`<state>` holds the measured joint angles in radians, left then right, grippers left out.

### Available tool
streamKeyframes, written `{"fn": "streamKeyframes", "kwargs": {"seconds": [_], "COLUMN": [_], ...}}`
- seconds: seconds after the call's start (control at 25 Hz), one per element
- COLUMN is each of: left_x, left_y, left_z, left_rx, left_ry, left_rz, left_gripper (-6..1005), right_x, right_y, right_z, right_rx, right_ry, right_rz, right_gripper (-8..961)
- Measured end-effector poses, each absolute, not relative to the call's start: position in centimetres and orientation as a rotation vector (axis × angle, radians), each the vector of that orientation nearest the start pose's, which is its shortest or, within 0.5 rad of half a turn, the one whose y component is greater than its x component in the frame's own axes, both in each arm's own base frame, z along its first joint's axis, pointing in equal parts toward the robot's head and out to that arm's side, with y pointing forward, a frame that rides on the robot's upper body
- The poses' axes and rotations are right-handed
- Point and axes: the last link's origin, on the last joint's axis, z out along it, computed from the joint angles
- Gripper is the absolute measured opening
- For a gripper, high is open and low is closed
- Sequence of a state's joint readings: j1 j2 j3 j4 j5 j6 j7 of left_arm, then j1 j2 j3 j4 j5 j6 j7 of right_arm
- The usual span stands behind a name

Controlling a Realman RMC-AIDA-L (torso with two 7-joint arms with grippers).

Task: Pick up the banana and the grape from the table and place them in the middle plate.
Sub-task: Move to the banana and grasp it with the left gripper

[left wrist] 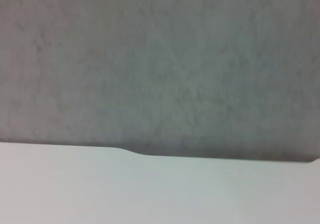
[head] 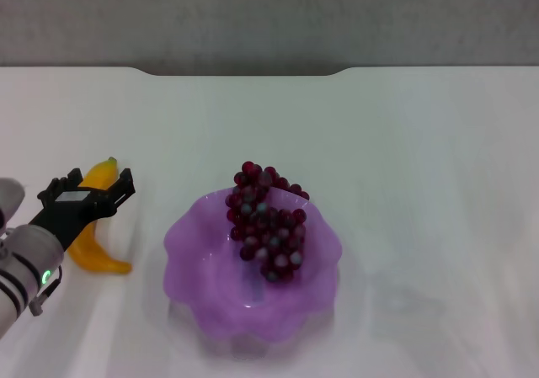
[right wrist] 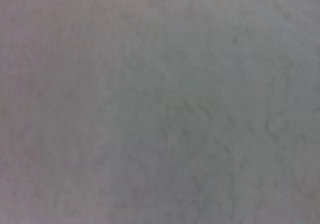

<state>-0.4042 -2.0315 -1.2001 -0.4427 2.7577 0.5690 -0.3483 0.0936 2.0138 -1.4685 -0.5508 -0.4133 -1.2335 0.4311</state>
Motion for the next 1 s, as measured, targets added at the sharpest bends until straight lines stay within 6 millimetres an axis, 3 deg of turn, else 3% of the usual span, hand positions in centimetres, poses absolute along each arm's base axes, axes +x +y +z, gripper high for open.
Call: {"fn": "streamKeyframes", "kwargs": {"seconds": [0.56, 1.0], "left_x": [-34.6, -35.2], "left_y": [36.7, 35.9], "left_z": [-2.9, -4.1], "left_rx": [-1.708, -1.749], "left_ry": [-0.887, -0.918], "left_rz": [-0.388, -0.31], "left_gripper": [859, 844], "right_x": [32.2, 32.1], "right_y": [28.1, 28.2], "right_z": [2.8, 2.9], "right_rx": [-1.85, -1.853], "right_ry": [0.293, 0.295], "right_rz": [0.827, 0.835], "right_gripper": [0, 0]}}
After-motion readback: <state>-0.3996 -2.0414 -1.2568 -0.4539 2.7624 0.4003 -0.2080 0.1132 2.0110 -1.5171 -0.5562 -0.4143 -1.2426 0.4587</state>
